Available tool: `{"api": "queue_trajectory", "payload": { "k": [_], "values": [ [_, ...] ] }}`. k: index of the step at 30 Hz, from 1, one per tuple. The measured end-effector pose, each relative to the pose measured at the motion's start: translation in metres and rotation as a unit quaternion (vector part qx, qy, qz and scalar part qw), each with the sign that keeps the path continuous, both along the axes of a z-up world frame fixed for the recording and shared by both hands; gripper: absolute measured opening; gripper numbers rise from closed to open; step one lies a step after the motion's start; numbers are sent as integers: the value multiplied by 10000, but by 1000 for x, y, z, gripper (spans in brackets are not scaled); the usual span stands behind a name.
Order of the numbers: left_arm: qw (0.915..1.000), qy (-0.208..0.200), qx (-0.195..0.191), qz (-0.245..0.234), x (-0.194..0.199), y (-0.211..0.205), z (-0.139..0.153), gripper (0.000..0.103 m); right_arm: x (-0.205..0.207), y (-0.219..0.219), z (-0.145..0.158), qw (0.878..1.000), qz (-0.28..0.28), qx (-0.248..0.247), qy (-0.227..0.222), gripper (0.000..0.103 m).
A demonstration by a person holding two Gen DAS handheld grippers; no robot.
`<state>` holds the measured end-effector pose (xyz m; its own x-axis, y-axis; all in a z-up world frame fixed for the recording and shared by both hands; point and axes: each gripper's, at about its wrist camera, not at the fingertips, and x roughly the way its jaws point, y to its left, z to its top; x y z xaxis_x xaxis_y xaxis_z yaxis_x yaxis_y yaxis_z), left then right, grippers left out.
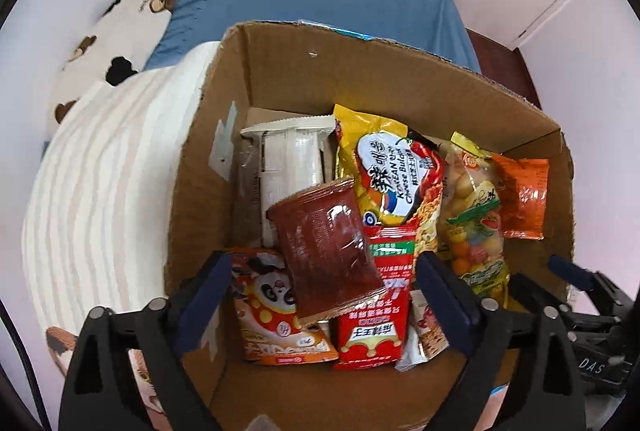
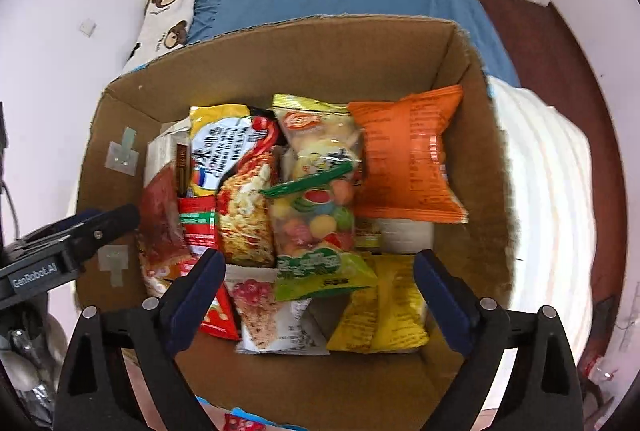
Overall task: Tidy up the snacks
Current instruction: 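Carry both packets into the box and open both tools, then grasp the red triangle chocolate packet with left tool while right tool grasps the white cookie packet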
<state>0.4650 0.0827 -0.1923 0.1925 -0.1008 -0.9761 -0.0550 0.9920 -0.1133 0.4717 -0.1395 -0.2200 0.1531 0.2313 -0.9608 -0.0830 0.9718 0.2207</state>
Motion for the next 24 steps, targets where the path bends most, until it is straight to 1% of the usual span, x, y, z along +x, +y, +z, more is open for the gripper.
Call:
{"api": "queue_trajectory", "payload": {
  "k": [3,8,14,18,24],
  "values": [
    [9995,-200,226,-54,-10,-4,10,101,-8,-4,7,9998,-20,-115,-157,98],
    [9980,-613,141,-45,-32,-10,31,101,-32,-11,25,9982,-35,-310,-514,98],
    [9939,-1078,225,-81,-65,-22,60,101,-66,-19,52,9949,-28,-466,-889,99],
    [9909,-1298,355,-35,-90,-28,74,101,-88,-26,74,9925,-146,-406,-1142,99],
    [9864,-1593,410,32,-129,-34,95,101,-127,-34,111,9856,-183,-393,-1633,99]
  ]
}}
